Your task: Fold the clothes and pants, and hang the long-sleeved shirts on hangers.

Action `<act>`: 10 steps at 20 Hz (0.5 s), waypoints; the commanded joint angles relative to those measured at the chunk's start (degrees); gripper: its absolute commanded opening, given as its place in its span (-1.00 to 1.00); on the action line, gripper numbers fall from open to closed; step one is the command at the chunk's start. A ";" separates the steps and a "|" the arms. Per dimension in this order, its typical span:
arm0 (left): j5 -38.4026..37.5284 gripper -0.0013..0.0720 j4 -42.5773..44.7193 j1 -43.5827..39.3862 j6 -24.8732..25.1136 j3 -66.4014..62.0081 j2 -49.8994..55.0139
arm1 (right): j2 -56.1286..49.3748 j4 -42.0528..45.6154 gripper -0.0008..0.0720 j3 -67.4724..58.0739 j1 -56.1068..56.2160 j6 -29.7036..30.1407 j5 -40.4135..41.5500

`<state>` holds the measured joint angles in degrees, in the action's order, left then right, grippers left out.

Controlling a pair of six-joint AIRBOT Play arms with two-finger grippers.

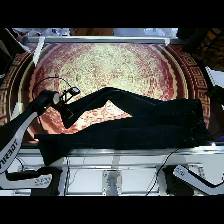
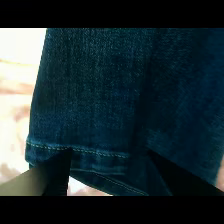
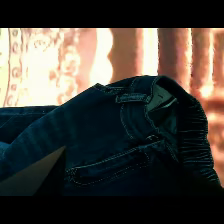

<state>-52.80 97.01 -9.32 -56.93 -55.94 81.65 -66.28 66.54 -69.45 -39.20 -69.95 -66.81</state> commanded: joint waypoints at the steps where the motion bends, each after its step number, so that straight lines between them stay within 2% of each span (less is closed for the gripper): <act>1: 0.81 0.30 3.30 -0.57 -0.11 -0.04 1.81 | -0.85 0.17 0.55 -0.04 0.72 -0.13 -0.07; 3: 0.81 0.30 3.32 -0.57 -0.13 -0.04 3.37 | -0.85 0.20 0.55 -0.04 0.72 -0.11 -0.07; 4: 1.03 0.18 3.34 -0.57 -0.17 -0.04 4.13 | -0.85 0.26 0.55 -0.04 0.72 -0.11 -0.07; 5: 1.31 -0.40 3.56 -0.57 -0.15 -0.04 4.59 | -0.85 0.35 0.55 -0.04 0.72 -0.11 -0.04; 6: 2.16 -0.88 4.31 -0.57 -0.96 -0.07 4.66 | -0.85 0.72 0.55 -0.04 0.72 -0.11 0.00; 9: 4.17 -0.90 12.90 -0.22 -14.14 -2.51 4.61 | -1.01 2.80 0.55 -0.04 0.74 -0.07 1.16; 10: 3.91 -0.90 15.21 0.17 -17.14 -4.26 4.59 | -1.40 3.65 0.55 -0.04 0.74 -0.02 1.88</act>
<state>-49.84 105.10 -9.63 -64.45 -57.65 86.06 -67.24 68.12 -69.45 -38.52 -70.08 -66.30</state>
